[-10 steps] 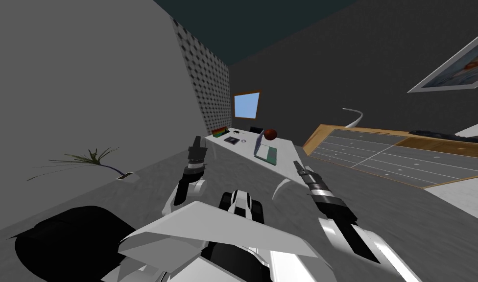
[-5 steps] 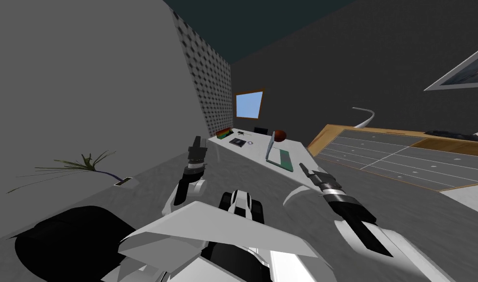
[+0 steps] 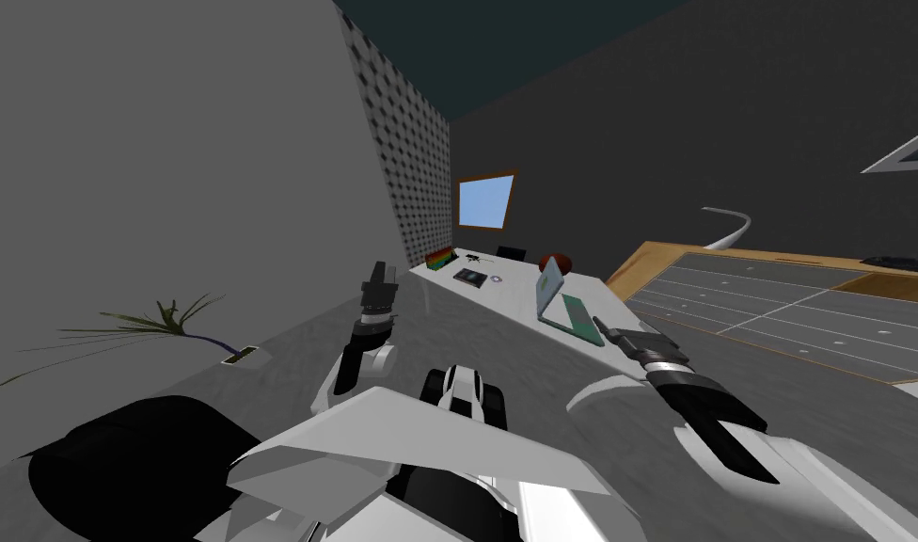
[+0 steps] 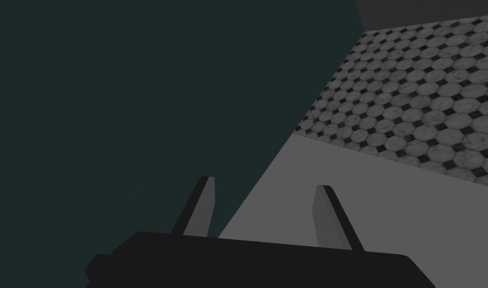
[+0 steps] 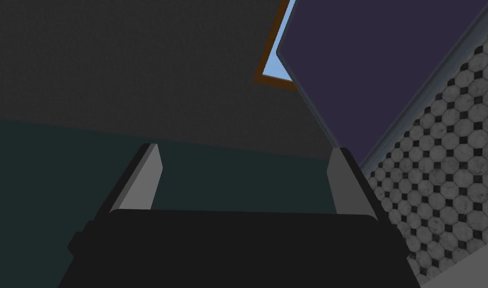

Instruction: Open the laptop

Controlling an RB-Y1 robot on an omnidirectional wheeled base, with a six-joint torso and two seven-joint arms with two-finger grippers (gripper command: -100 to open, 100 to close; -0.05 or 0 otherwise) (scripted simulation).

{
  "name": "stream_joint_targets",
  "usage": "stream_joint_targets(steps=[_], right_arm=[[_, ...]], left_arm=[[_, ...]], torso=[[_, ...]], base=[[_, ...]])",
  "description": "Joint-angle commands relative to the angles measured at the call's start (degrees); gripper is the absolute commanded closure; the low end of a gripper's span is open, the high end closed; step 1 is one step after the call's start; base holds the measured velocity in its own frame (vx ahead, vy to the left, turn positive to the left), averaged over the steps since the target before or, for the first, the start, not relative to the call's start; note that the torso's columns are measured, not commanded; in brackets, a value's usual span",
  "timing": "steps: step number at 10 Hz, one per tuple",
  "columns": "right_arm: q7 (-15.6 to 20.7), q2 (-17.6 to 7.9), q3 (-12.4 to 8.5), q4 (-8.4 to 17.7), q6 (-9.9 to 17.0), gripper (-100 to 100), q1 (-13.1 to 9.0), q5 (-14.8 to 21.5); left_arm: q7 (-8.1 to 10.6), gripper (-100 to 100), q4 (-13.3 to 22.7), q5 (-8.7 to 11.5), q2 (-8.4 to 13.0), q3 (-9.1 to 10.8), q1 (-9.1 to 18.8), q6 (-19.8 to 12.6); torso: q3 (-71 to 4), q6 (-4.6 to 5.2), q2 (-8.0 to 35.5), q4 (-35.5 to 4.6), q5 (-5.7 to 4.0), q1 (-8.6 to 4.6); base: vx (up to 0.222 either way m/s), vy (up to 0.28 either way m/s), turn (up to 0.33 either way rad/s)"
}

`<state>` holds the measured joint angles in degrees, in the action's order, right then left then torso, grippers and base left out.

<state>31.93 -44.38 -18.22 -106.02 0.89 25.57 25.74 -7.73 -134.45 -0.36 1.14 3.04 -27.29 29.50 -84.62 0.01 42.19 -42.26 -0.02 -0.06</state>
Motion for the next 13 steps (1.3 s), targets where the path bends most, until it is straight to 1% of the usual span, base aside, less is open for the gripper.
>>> stream_joint_targets(steps=[1,4,7,8,10,11,12,13], right_arm=[[2.6,-3.4,-0.7,3.2,2.6,-100,-1.2,2.0],[5.0,-6.8,-1.4,6.2,5.0,-100,-2.1,3.7],[6.8,-9.4,-2.0,8.6,6.9,-100,-2.9,4.8],[7.7,-10.8,-2.2,9.8,7.9,-100,-3.3,5.4],[8.8,-12.2,-2.5,11.3,9.0,-100,-3.7,6.0],[8.3,-11.7,-2.5,10.3,8.6,-100,-3.2,5.7],[8.0,-13.3,-2.9,10.4,9.2,-100,-2.7,4.8],[8.3,-12.5,-2.7,10.5,8.9,-100,-3.1,5.3]], left_arm=[[0.0,0,0.0,0.0,0.0,0.0,0.0,0.0],[0.0,0,0.0,0.0,0.0,0.0,0.0,0.0],[0.0,0,0.0,0.0,0.0,0.01,0.0,0.0],[0.0,0,0.0,0.0,0.0,0.01,0.0,0.0],[0.0,0,0.0,0.0,0.0,0.01,0.0,0.0],[0.0,0,0.0,0.0,0.0,0.01,0.0,0.0],[0.0,0,0.0,0.0,0.0,0.02,0.0,0.0],[0.0,0,0.0,0.0,0.0,0.02,0.0,0.0]], torso=[[-0.1,-0.03,-0.1,0.0,0.0,-0.01],[0.1,-0.01,0.2,0.0,0.01,0.05],[0.1,0.0,0.1,0.0,-0.02,-0.06],[0.1,-0.01,0.1,0.0,-0.01,-0.04],[0.0,-0.01,0.1,0.0,0.05,0.12],[0.0,-0.01,0.1,0.0,0.02,0.06],[0.1,0.01,0.2,0.0,-0.06,-0.25],[0.0,-0.01,0.0,0.0,-0.12,-0.4]], base=[[0.09,0.244,0.042],[0.083,0.231,0.038],[0.065,0.171,0.034],[0.066,0.198,0.05],[0.07,0.182,0.029],[0.032,0.084,0.003],[0.093,0.001,0.021],[0.059,-0.005,0.01]])
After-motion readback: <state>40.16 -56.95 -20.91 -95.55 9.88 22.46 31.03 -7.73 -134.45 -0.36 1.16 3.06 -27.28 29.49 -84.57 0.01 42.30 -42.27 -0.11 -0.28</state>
